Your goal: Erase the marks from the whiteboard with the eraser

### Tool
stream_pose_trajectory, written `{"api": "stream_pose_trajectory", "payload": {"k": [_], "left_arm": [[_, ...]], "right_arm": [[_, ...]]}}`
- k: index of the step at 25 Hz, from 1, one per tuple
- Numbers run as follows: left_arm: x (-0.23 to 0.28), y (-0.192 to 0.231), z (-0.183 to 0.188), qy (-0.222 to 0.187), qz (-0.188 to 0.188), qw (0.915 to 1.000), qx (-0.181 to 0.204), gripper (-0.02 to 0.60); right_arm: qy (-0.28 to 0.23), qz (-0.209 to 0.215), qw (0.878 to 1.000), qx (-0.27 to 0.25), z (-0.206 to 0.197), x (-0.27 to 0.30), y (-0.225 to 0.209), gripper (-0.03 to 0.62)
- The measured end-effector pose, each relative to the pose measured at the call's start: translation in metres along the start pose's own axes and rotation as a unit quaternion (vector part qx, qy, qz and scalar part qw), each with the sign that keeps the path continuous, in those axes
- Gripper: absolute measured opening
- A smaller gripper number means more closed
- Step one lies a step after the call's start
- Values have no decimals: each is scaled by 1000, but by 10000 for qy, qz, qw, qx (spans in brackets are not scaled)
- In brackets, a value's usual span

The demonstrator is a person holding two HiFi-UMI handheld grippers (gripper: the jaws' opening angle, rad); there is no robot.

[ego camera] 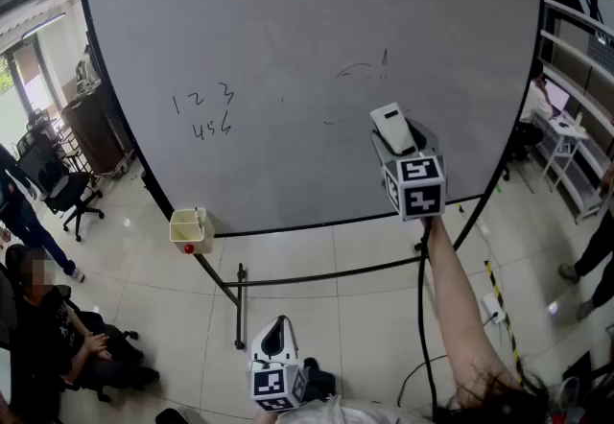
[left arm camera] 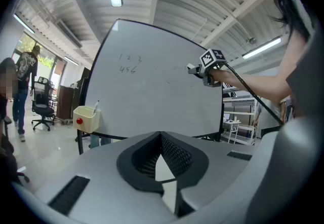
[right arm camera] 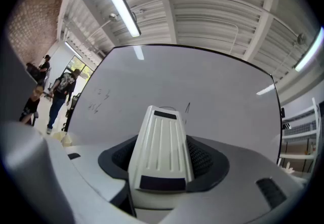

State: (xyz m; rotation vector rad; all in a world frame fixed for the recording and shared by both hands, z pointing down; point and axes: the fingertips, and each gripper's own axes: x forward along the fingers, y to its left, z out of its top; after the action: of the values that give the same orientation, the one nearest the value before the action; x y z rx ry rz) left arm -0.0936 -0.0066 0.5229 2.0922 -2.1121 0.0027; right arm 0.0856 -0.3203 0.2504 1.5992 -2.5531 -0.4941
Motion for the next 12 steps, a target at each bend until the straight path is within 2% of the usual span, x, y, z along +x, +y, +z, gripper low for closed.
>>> {"api": "stream_pose_trajectory", "payload": {"k": [3,6,9,12], "left_arm": [[32,34,25,-129,-11,9999,-69,-12],[62,56,53,-331,-143,9993,-54,-12],[90,69,63,-420,-231,9988,-44,-12],[111,75,59,-263,-326,9991,-113,-12]], "right_arm": [[80,-252,9957,884,17,45,-47,282],[118,-605,9892,1327,30,81,-82,282],[211,-794,9892,1214,32,98,-83,281],[364,-741,9958,400,19,102,-35,281]]}}
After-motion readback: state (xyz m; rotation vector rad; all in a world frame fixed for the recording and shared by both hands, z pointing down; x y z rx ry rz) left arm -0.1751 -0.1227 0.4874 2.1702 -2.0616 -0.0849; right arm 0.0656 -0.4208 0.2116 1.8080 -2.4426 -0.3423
